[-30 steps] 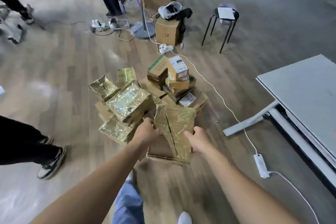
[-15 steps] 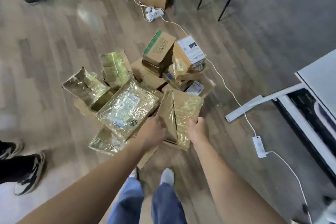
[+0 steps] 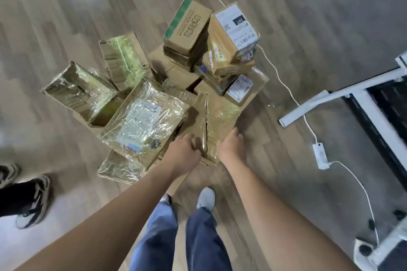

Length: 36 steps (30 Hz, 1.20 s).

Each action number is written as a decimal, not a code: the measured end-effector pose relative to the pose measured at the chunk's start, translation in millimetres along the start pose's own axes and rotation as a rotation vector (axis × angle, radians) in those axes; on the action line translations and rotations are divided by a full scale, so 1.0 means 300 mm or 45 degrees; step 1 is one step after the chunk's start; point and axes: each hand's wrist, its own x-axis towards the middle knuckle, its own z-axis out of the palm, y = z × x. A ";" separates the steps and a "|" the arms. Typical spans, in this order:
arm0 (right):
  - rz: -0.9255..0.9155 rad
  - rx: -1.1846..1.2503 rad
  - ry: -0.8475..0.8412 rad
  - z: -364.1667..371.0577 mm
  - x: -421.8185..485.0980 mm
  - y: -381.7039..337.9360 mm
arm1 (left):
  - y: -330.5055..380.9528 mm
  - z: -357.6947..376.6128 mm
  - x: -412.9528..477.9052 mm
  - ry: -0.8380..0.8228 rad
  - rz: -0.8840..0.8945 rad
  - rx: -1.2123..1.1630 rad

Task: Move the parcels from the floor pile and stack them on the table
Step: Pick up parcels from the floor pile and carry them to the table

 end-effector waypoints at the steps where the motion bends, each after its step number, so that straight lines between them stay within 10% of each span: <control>1: -0.024 -0.014 0.009 -0.006 -0.005 -0.001 | 0.002 -0.004 0.002 -0.004 -0.003 0.009; 13: -0.436 0.036 -0.041 -0.062 -0.090 -0.163 | -0.008 -0.102 -0.016 0.294 0.044 -0.224; 22: -0.500 0.155 -0.105 0.000 -0.108 -0.318 | -0.278 -0.210 -0.040 0.801 -0.324 -0.277; 30: -0.303 0.502 -0.244 0.041 -0.079 -0.370 | -0.432 -0.222 -0.059 0.500 -0.413 -1.130; 36: -0.321 0.573 -0.256 -0.050 -0.166 -0.398 | -0.403 -0.284 -0.178 0.651 -0.317 -1.174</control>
